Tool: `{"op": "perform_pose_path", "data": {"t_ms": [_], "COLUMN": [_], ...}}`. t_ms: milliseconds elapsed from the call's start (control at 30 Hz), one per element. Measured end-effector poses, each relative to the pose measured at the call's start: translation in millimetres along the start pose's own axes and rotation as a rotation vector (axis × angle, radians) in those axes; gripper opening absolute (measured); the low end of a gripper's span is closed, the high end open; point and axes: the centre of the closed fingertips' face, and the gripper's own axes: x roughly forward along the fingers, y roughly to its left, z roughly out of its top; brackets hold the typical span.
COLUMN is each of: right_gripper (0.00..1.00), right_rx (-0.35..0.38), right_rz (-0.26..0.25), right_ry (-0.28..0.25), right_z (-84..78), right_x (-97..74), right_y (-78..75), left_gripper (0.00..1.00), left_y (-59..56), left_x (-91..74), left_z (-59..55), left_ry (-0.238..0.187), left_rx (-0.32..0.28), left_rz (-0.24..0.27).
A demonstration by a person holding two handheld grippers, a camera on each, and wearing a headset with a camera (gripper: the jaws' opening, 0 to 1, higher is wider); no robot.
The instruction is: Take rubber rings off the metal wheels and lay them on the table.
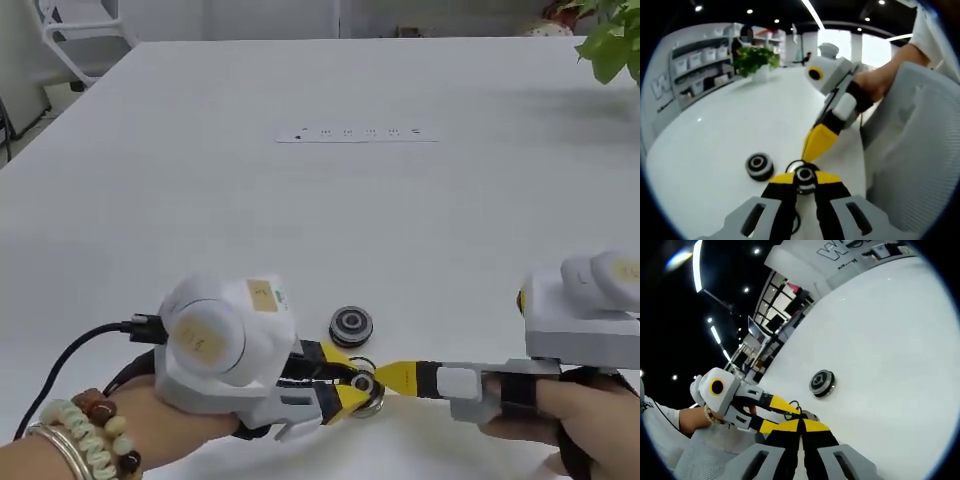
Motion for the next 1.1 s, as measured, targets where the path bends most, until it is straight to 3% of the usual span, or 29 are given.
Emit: {"op": "perform_pose_path", "data": {"t_ms": [200,400,633,900,1100], "right_gripper": [0.0,0.0,0.0,0.0,0.0], "right_rx": [0.014,0.045,0.05,-0.027,-0.079], "right_rz": [-0.004,0.001,0.012,0.001,0.008], "right_ry": [-0.015,-0.05,-0.062,-0.065,-0.067], "right_z": [0.7,6.6,9.7,20.6,29.1], "right_x": [-2.6,-8.5,-11.9,-16.4,-17.7], "right_y": [0.8,-1.9,0.9,13.2,26.6], "left_gripper": [0.14,0.22,0.32,0.47,0.53], "left_y": [0.2,-0.9,-3.1,-3.4,8.8], "left_x": [-6.0,-14.5,-29.5,-42.3,-53.7], "left_z": [0.2,12.3,25.8,27.6,32.2], "left_ry": [0.025,-0.008,-0.037,-0.038,-0.059], "left_rx": [-0.015,-0.024,0.017,0.045,0.019], "left_rz": [-0.014,-0.026,-0.016,-0.029,-0.004]}}
